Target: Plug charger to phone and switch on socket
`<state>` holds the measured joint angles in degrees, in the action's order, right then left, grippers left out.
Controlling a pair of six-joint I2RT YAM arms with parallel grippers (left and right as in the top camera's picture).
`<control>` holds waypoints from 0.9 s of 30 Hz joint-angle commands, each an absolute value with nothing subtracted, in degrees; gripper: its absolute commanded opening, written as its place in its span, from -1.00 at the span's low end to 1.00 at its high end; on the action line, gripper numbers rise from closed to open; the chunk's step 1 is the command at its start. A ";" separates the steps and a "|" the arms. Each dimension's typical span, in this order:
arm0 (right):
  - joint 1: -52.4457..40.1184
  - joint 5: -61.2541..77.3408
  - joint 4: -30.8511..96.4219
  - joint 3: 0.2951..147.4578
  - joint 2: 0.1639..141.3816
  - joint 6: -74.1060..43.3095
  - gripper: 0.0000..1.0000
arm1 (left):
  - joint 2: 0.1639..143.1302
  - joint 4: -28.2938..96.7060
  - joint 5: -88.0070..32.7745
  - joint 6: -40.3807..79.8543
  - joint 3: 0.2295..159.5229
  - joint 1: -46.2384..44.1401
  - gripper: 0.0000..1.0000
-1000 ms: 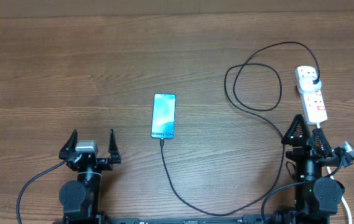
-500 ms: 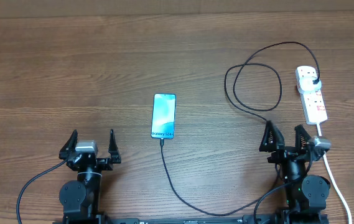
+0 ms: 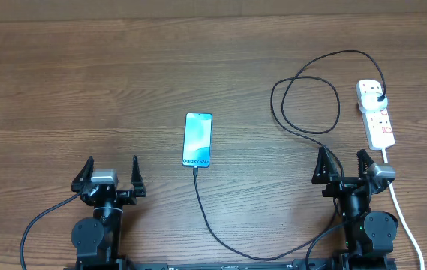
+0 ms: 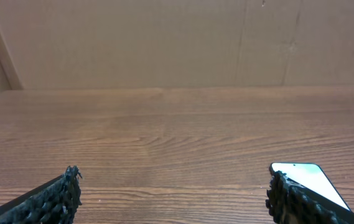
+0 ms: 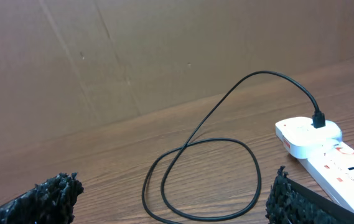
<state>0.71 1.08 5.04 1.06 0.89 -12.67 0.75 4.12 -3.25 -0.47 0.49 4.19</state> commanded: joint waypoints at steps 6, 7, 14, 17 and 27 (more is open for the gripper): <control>0.82 1.17 4.67 0.43 0.16 -11.90 1.00 | 0.25 4.25 -3.40 -1.74 0.27 4.49 0.99; 0.82 1.17 4.67 0.43 0.16 -11.90 0.99 | 0.25 4.25 -3.40 -1.74 0.27 4.49 0.99; 0.82 0.91 4.78 0.45 0.16 -11.88 1.00 | 0.25 4.25 -3.40 -1.74 0.27 4.49 0.99; 0.80 0.86 4.78 0.45 0.19 -11.94 1.00 | 0.25 4.25 -3.42 -1.74 0.27 4.49 0.99; 0.71 1.17 4.75 0.45 0.16 -9.08 1.00 | 0.25 4.25 -3.42 -1.74 0.27 4.49 0.99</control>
